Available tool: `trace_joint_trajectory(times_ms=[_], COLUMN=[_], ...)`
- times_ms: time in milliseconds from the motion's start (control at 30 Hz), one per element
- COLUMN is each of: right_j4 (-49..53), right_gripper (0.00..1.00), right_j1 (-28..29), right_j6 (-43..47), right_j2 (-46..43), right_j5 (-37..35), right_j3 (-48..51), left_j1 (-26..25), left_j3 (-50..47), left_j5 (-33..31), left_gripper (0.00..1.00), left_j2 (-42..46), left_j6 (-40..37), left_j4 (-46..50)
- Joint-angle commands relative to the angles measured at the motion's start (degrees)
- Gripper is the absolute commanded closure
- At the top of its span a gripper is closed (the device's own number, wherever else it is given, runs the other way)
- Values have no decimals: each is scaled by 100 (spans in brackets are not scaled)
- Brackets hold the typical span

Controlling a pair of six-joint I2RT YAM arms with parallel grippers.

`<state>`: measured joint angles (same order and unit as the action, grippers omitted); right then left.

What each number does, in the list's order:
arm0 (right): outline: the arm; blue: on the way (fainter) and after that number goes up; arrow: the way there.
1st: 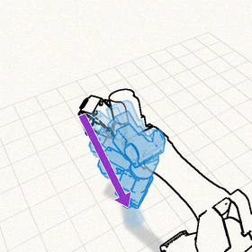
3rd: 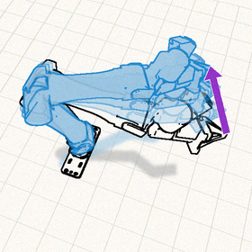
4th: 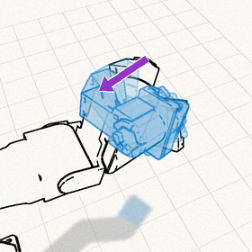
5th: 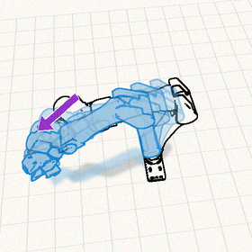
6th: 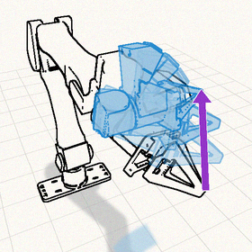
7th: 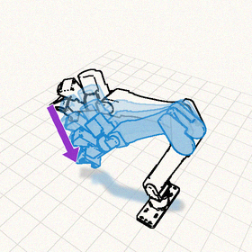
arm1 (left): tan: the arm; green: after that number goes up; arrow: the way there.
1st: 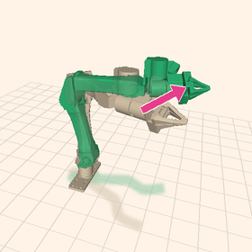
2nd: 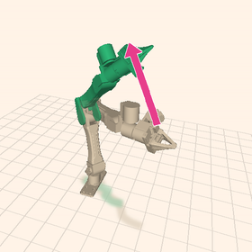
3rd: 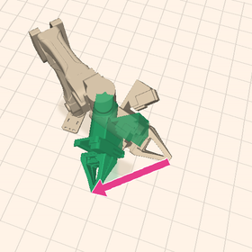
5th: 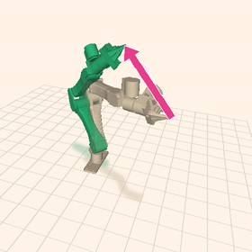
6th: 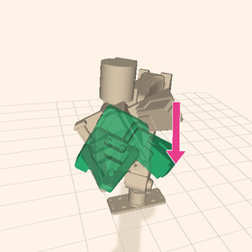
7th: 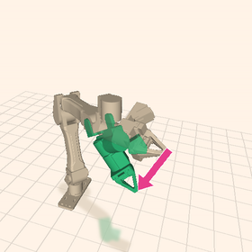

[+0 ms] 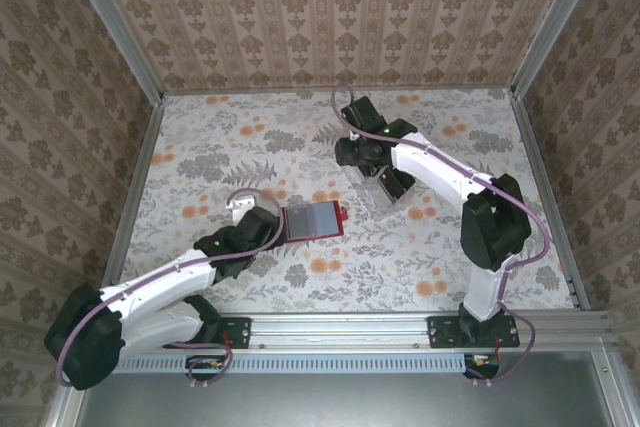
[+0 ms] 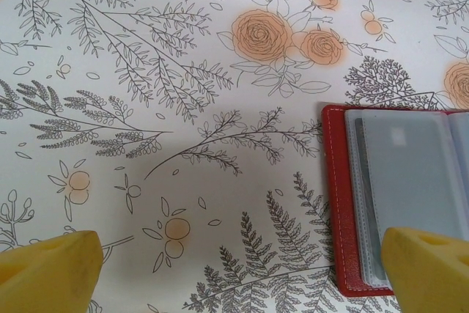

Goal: Put the credit cards into the card holder
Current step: Pick up the credit card from the storage box.

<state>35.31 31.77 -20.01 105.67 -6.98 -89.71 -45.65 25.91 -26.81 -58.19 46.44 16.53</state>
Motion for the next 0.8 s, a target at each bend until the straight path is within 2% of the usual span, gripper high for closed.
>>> trace_joint_trajectory(times_ms=[0,300,767], right_j4=[673,604,479], right_gripper=[56,61,61], right_j1=[-8,-108,-245], right_j6=[661,793,786], right_j2=[-387,-918,-899], right_j5=[-994,-1645,-1650], right_j3=[265,1234,1629], left_j1=[38,46,42], left_j3=[168,257,261], left_j5=[48,148,185], left_gripper=[0,0,0], left_j2=[-55,-294,-333], left_j6=[-126,-152,-117], left_j4=[-60,-185,-186])
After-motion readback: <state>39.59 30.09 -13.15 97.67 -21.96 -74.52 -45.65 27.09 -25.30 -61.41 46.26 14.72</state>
